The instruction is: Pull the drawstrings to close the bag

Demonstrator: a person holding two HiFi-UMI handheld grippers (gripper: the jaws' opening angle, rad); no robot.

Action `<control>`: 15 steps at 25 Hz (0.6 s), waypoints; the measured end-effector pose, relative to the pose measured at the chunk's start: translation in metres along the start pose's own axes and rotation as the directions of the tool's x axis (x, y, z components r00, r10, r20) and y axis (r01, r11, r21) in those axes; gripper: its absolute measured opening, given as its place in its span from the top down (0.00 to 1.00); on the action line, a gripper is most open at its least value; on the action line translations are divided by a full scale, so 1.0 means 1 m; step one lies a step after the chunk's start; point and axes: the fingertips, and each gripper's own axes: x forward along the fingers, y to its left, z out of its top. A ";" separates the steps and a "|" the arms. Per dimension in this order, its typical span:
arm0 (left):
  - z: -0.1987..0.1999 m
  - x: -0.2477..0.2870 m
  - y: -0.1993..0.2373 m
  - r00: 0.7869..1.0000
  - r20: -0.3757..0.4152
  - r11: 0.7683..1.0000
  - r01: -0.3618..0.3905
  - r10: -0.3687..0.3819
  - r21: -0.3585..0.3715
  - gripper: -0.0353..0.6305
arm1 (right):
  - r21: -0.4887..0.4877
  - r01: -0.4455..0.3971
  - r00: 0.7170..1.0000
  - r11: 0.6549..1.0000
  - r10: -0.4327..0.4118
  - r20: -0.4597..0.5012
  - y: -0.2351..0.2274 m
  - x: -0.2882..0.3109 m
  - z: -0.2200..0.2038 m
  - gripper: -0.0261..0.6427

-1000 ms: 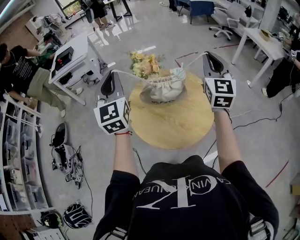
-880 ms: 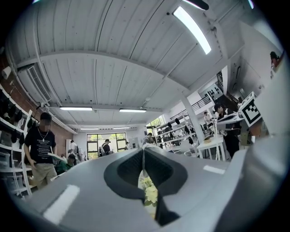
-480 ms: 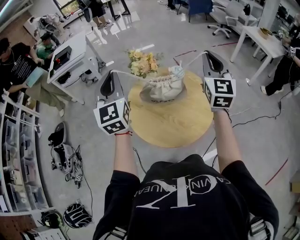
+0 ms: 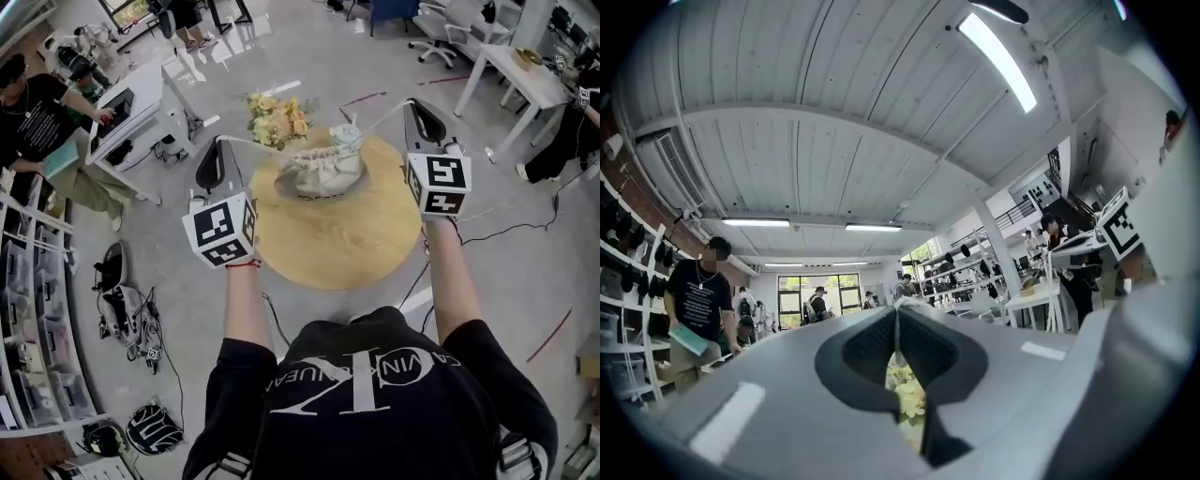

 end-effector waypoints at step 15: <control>0.012 -0.004 -0.007 0.999 0.052 1.000 -0.007 0.006 0.021 0.92 | 0.013 0.001 1.000 1.000 -0.001 0.005 -0.004 -0.004 -0.003 0.93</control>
